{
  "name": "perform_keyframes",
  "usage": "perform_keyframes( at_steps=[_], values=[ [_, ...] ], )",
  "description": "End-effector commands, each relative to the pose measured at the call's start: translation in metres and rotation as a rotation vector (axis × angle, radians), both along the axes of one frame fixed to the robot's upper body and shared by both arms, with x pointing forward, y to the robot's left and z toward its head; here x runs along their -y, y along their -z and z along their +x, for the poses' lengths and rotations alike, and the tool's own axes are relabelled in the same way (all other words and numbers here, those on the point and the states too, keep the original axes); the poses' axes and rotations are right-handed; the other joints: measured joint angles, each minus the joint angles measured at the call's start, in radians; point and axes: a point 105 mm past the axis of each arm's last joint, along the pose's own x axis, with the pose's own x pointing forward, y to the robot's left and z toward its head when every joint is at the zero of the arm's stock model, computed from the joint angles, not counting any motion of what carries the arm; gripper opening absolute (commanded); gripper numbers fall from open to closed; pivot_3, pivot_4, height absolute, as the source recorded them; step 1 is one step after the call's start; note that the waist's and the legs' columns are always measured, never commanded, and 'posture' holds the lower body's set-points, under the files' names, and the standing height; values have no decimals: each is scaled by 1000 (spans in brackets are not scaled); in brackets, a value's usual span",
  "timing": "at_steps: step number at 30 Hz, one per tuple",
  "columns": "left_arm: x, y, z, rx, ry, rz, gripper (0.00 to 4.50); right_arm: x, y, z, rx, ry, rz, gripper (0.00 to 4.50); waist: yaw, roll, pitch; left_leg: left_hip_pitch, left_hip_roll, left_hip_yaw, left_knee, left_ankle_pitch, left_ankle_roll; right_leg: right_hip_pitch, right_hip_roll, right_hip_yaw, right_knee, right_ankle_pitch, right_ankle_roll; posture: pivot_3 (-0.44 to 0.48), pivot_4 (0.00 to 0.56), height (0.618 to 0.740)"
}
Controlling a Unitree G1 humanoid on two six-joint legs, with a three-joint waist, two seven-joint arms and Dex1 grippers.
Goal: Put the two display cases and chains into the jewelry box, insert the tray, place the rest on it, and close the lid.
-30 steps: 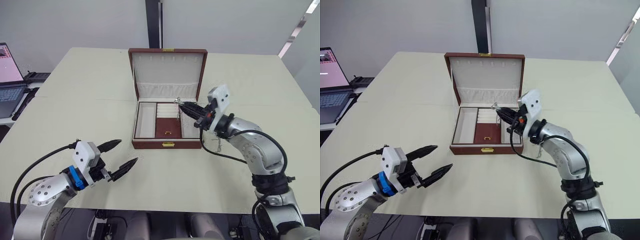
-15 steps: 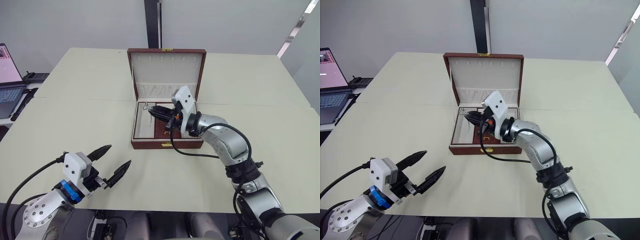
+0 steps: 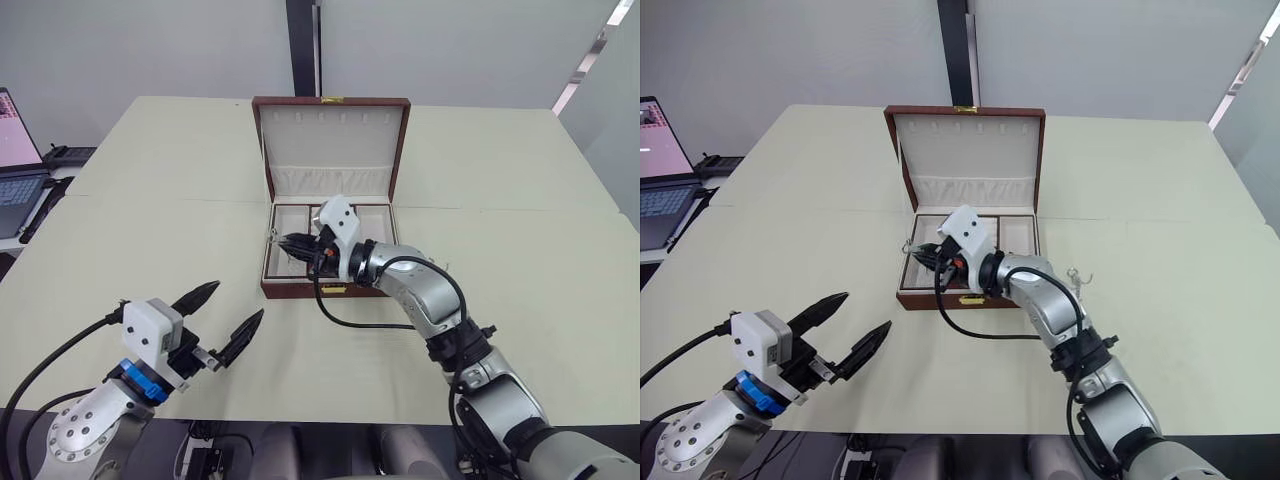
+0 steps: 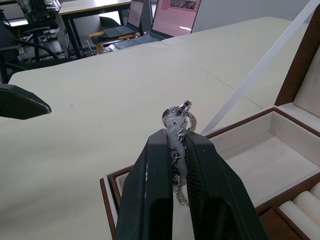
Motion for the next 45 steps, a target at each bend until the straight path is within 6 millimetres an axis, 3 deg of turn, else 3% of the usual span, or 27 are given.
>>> perform_keyframes(
  at_steps=[1, 3, 8, 17, 20, 26, 33, 39, 45],
  values=[
    [8, -13, -1, 41, 21, -13, 4500, -7, -17, -2, 64, -24, 29, 122, 0, 0, 0, 0, 0, 0, 0, 0, 0, 0, 0, 0, 0, 0, 0, 0, 150, 740],
    [8, -14, 1, 41, 21, -14, 4500, -7, -17, -2, 61, -23, 34, 858, 0, 0, 0, 0, 0, 0, 0, 0, 0, 0, 0, 0, 0, 0, 0, 0, 150, 740],
    [10, -18, 5, 41, 31, -13, 4500, -2, -20, 0, 59, -3, 58, 1898, -1, 0, 0, 0, 0, 0, 0, 0, 0, 0, 0, 0, 0, 0, 0, 0, 150, 740],
    [13, -23, 13, 30, 71, -28, 4500, 20, -37, 5, 93, 25, 101, 4494, -1, 0, 0, 0, 0, 0, 0, 0, 0, -1, 0, 0, 0, 0, 0, 0, 150, 740],
    [13, -21, 18, -2, 97, -19, 4500, 41, -38, 6, 114, 36, 94, 4494, 2, 0, 0, 0, 0, 0, 0, 0, 0, -1, 0, 0, 0, 0, 0, 0, 150, 740],
    [2, -21, 31, -22, 131, 24, 4500, 107, -28, 0, 135, 76, 32, 4494, 9, 0, 0, -1, -1, 0, 0, 0, 0, 0, -1, 0, -2, 0, 0, 0, 150, 740],
    [-42, -21, 44, -43, 70, 98, 4500, 188, -13, -13, 84, 156, -43, 4494, 3, 0, 1, -1, 0, 1, -1, 0, 0, 0, 1, 1, -3, 0, 0, 0, 150, 740],
    [-79, -20, 48, -72, 21, 141, 4500, 243, -6, -19, 49, 311, -114, 4494, 7, 0, 1, -1, 0, 1, -1, 0, 0, 0, 1, 1, -4, 0, 0, 0, 150, 740],
    [-112, -18, 46, -104, -31, 162, 4500, 281, 5, -32, 10, 399, -198, 4494, 8, 0, 1, -1, 0, 1, -1, 0, 0, 0, 0, 1, -4, 0, 0, 0, 150, 740]
  ],
)
